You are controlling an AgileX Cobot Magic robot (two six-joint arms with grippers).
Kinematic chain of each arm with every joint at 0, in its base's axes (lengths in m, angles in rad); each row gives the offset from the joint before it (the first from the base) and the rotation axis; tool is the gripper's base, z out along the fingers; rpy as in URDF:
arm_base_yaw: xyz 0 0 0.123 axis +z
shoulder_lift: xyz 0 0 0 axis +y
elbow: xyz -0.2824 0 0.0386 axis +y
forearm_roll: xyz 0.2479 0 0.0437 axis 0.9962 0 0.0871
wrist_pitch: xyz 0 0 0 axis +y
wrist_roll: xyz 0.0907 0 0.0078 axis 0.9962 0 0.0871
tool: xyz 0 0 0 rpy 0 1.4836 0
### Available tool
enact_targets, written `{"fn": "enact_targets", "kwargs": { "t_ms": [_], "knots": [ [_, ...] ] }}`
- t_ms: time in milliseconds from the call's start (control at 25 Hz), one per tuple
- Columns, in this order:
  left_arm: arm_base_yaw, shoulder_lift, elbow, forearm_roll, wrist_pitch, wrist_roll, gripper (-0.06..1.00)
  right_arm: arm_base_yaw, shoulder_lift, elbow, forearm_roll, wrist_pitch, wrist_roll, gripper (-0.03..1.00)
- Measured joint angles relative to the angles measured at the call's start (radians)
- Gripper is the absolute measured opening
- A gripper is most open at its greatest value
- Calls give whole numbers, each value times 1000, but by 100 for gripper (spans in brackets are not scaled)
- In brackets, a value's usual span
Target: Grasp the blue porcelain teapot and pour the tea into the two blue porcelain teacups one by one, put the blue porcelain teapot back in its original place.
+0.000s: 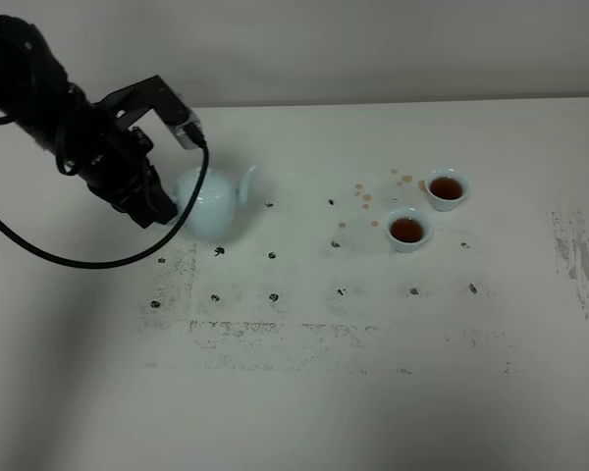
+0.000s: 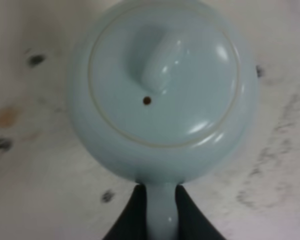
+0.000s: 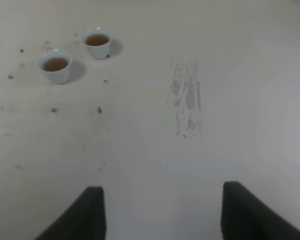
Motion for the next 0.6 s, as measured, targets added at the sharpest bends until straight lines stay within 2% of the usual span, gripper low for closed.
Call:
{"fn": "enact_targets", "kwargs": {
  "t_ms": [120, 240, 480, 600],
  "knots": [
    [48, 0, 19, -4, -64, 20, 0, 0, 0, 0, 0, 0, 0, 49],
    [50, -1, 19, -17, -111, 47, 0, 0, 0, 0, 0, 0, 0, 49],
    [45, 0, 19, -28, -133, 211, 0, 0, 0, 0, 0, 0, 0, 49],
    [81, 11, 19, -60, -138, 294, 0, 0, 0, 0, 0, 0, 0, 49]
  ]
}}
